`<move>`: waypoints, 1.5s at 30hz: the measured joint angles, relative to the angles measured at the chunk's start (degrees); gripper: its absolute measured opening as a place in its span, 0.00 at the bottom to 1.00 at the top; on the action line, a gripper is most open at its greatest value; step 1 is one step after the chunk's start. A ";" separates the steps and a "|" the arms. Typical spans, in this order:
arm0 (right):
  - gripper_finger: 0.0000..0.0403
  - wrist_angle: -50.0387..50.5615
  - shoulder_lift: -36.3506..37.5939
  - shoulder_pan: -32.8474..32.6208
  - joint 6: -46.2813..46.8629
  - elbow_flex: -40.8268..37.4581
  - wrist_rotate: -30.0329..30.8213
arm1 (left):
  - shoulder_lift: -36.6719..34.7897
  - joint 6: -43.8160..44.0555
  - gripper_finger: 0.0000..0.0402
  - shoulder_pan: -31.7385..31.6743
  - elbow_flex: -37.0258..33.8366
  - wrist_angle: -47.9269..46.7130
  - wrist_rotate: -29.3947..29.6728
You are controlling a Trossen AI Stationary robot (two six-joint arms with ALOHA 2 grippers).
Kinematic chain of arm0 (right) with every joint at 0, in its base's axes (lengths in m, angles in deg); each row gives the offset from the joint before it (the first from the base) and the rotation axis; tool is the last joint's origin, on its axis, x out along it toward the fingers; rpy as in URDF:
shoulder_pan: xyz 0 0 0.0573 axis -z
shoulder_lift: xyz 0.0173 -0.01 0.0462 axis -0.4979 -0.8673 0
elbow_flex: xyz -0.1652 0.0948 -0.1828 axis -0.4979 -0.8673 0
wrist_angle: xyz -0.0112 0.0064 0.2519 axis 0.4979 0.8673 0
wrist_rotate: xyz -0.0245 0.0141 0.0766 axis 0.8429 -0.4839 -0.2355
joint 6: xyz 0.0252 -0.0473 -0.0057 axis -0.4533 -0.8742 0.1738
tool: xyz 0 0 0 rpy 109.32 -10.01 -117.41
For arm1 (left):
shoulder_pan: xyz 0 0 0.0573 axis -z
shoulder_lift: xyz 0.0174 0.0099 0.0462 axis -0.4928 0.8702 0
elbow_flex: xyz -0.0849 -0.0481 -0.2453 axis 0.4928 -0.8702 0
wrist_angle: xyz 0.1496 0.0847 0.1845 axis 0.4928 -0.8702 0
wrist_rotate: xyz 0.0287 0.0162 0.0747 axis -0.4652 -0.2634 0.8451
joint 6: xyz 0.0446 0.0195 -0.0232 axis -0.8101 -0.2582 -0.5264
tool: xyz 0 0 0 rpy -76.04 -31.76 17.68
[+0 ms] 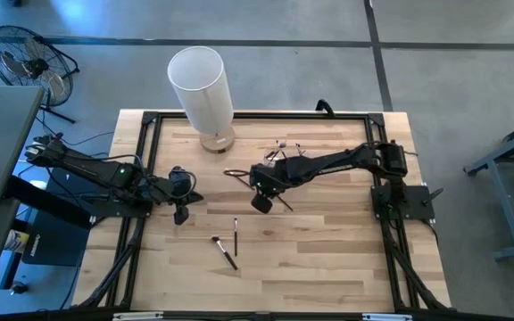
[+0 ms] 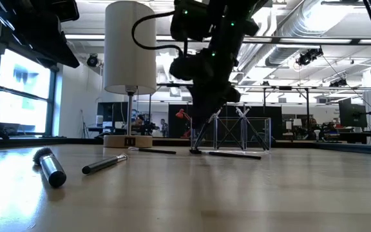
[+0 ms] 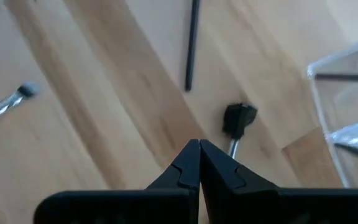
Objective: Put items in baskets/containers
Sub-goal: Put the black eye groomer brush into the transparent organizer
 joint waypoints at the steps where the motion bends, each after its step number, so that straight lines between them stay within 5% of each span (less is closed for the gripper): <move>1: 0.02 -0.20 -0.04 0.04 -0.13 0.00 0.33 | 0.00 0.28 0.00 0.00 0.00 0.02 0.00; 14: 0.29 -6.09 -0.08 0.34 1.38 -4.30 4.84 | 0.20 1.04 0.00 0.00 0.02 0.13 0.36; 21: 0.35 -15.00 -0.06 0.39 1.40 -9.61 7.82 | 0.20 1.97 0.00 0.00 0.02 0.09 0.35; 31: 0.29 -19.04 0.09 0.58 3.05 -14.75 8.23 | 0.20 2.31 0.00 0.00 0.02 0.07 0.33; 45: 0.02 -19.76 0.41 0.36 -0.20 -14.75 1.72 | 0.20 2.29 0.00 0.00 0.02 0.10 0.30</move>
